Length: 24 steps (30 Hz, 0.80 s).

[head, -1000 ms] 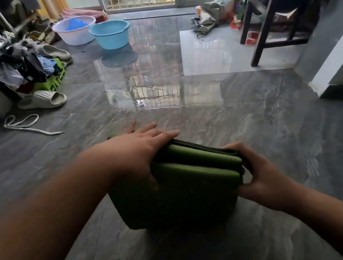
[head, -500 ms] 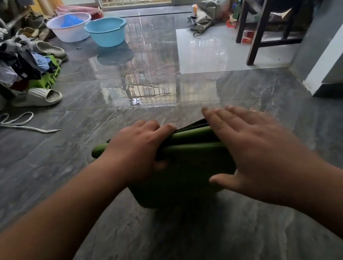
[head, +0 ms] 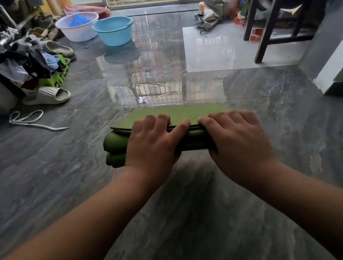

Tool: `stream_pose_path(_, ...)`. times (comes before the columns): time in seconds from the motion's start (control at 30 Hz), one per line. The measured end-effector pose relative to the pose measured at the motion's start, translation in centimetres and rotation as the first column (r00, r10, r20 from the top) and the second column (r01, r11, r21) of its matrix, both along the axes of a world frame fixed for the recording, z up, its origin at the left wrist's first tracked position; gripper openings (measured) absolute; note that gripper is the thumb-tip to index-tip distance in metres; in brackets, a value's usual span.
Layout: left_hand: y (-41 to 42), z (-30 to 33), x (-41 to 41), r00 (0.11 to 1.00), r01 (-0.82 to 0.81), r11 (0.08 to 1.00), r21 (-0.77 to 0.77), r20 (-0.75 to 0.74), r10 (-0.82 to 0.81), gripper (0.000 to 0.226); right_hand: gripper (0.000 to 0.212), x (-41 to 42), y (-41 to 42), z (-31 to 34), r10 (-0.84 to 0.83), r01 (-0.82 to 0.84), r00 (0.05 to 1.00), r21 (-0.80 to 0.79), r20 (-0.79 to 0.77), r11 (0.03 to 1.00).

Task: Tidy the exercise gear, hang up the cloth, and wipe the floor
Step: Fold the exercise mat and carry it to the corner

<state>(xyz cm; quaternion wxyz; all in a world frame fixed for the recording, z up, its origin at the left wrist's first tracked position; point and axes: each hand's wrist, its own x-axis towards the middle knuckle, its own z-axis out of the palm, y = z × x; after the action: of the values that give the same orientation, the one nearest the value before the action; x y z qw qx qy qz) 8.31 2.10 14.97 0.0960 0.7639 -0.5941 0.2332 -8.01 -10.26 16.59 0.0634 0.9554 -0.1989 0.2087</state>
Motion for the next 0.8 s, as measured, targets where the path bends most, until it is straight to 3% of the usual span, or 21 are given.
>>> stream_pose_path(0.1, 0.8, -4.0, -0.9, 1.0, 0.03, 0.998, -0.053, 0.011, -0.03, 0.047, 0.041, -0.8, 0.5, -4.5, 0.017, -0.016, 0.999, -0.035, 0.033, 0.999)
stream_pose_path(0.2, 1.8, -8.7, -2.2, 1.0, 0.024, 1.0, 0.014, 0.012, -0.024, 0.041, 0.04, -2.1, 1.3, -9.9, 0.047, -0.047, 0.999, 0.018, -0.005, 0.999)
stream_pose_path(0.37, 6.3, -17.7, -5.5, 0.992, 0.089, 0.937, 0.337, -0.112, -0.054, 0.043, 0.028, -4.8, 5.6, -17.7, 0.164, -0.154, 0.973, 0.07, -0.163, 0.986)
stream_pose_path(0.43, 7.9, -19.1, -6.7, 0.981, 0.14, 0.845, 0.515, -0.186, -0.049, 0.051, 0.028, -5.7, 7.3, -19.9, 0.191, -0.174, 0.95, 0.09, -0.245, 0.981)
stream_pose_path(0.53, 9.7, -19.3, -7.9, 0.969, 0.184, 0.561, 0.807, -0.243, 0.032, 0.063, 0.036, -7.3, 8.9, -22.2, 0.17, -0.117, 0.866, 0.141, -0.471, 0.983)
stream_pose_path(0.57, 10.1, -19.4, -8.1, 0.964, 0.187, 0.528, 0.829, -0.259, 0.065, 0.068, 0.036, -7.9, 9.4, -22.7, 0.169, -0.092, 0.819, 0.166, -0.548, 0.982)
stream_pose_path(0.67, 10.6, -19.9, -7.7, 0.942, 0.206, 0.609, 0.766, -0.323, 0.088, 0.069, 0.05, -8.5, 10.1, -22.7, 0.18, 0.021, 0.737, 0.289, -0.652, 0.957)
stream_pose_path(0.8, 9.8, -19.4, -5.3, 0.897, 0.087, 0.791, 0.606, -0.393, 0.202, 0.06, 0.035, -6.3, 7.3, -20.5, 0.132, 0.04, 0.921, 0.426, -0.367, 0.904)
